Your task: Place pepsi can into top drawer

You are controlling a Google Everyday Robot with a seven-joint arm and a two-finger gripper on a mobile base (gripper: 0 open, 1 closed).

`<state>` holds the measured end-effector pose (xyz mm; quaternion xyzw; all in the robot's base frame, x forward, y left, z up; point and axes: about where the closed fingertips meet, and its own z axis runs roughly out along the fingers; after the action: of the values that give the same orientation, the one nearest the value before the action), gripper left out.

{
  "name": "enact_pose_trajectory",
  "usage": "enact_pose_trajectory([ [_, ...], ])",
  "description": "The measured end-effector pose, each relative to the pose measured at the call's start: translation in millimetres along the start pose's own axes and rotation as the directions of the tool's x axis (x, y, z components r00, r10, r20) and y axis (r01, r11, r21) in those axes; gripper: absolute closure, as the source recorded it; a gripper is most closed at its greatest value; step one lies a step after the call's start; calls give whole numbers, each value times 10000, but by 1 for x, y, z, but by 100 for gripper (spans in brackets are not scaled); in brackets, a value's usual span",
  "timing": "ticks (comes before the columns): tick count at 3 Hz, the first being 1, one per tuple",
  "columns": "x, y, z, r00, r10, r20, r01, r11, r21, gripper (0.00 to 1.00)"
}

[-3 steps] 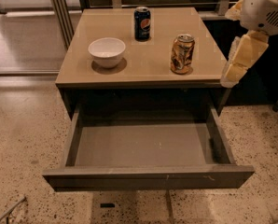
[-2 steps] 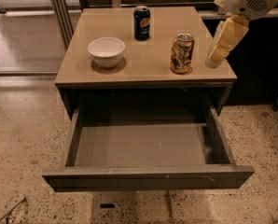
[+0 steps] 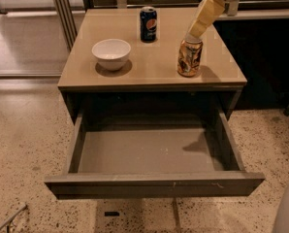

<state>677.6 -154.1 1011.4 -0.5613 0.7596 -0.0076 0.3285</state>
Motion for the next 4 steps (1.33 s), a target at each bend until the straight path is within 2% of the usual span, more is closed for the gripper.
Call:
enact_pose_trajectory([
  [1,-22,-30,18,9917,757,1038,-797,9962,348,0],
  [2,-23,-30,20,9916,776,1037,-815,9961,345,0],
  [3,-25,-48,40,9875,1110,1121,-1204,9894,812,0],
  [4,-36,-74,71,9815,1381,1329,-1561,9783,1363,0],
])
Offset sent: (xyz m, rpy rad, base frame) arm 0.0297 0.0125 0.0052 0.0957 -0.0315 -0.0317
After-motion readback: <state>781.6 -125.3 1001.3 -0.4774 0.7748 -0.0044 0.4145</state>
